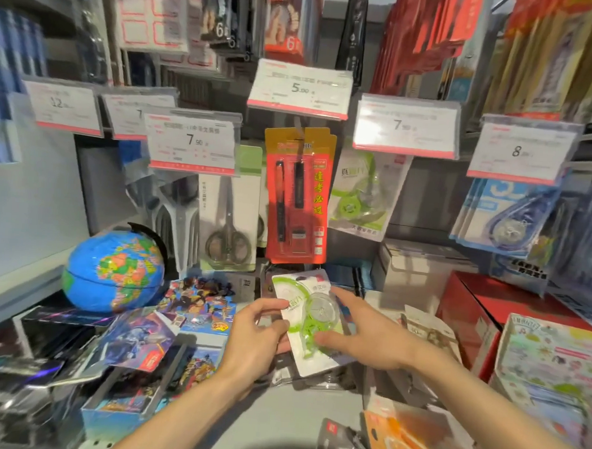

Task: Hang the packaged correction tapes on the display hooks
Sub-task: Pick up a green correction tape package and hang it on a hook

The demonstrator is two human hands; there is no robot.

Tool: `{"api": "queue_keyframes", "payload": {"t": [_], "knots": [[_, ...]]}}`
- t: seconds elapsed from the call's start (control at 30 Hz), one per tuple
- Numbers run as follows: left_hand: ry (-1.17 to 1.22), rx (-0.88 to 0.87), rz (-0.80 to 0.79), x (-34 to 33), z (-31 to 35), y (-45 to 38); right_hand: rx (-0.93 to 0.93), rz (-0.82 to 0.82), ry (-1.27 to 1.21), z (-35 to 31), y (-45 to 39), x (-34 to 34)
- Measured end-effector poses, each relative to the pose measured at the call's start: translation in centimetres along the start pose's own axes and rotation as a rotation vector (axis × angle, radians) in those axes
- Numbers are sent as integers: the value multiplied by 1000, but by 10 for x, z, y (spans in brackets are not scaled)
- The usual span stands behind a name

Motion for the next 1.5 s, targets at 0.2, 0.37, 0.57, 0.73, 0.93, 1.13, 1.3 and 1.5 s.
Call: {"api": "queue_keyframes", "payload": {"t": [0.2,0.37,0.57,0.73,0.93,1.13,1.3,1.5], "knots": [[-17,-23,-31,16,11,4,-17,56,-23,-24,-4,-16],[-58,-45,-38,22,7,3,-31,140,2,-29,4,-21],[-141,-73,-62,11,15,8,-18,225,66,-31,20,-5],[-231,-110,-92,-12,28,21,-3,258,85,-23,42,17],[-412,-275,-82,-59,64,50,97,384,135,-10,79,64],[-631,-518,-18,-112,112,79,206,560,152,3,113,114],[-967,-860,37,-138,159,101,213,710,183,12,128,145],[-1427,-1331,167,-147,233,134,243,754,223,4,132,157]]}}
Point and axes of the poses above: each hand's wrist, its own y-axis away from the middle knuckle, its own x-axis out of the back of the hand, z = x × y, the point moved 10 cm from there along -y, towards the middle knuckle, and after that the axes turned 5 degrees about y, right-handed, at the moved point
